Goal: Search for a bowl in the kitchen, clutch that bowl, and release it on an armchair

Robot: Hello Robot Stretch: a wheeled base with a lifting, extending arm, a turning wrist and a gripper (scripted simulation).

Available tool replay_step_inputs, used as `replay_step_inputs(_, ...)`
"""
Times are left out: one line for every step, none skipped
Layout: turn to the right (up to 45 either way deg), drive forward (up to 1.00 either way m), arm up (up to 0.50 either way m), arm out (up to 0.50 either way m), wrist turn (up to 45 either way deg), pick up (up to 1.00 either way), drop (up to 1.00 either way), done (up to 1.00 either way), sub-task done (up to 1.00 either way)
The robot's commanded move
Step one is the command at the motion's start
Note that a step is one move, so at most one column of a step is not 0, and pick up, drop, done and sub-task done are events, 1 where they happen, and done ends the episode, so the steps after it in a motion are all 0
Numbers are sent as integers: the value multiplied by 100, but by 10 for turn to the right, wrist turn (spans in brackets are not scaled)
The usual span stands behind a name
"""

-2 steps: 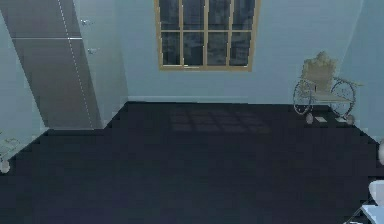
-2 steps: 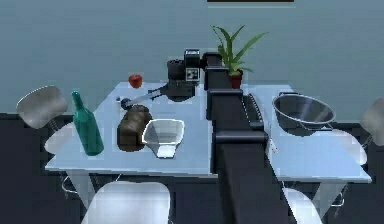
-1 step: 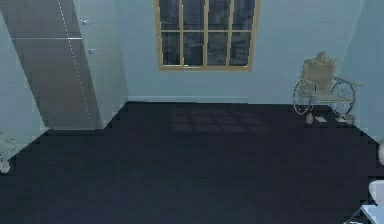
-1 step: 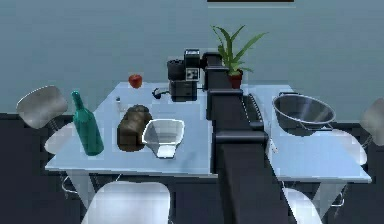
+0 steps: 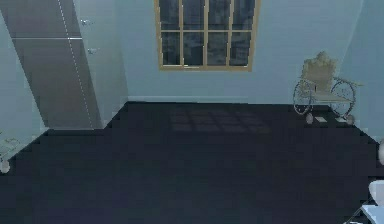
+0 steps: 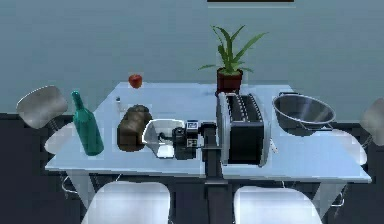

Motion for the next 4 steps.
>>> replay_step_inputs(0, 0, 0, 0, 0, 100, 0, 0, 0)
replay_step_inputs(0, 0, 10, 0, 0, 0, 0, 0, 0)
replay_step_inputs(0, 0, 10, 0, 0, 0, 0, 0, 0)
replay_step_inputs(0, 0, 0, 0, -450, 0, 0, 0, 0)
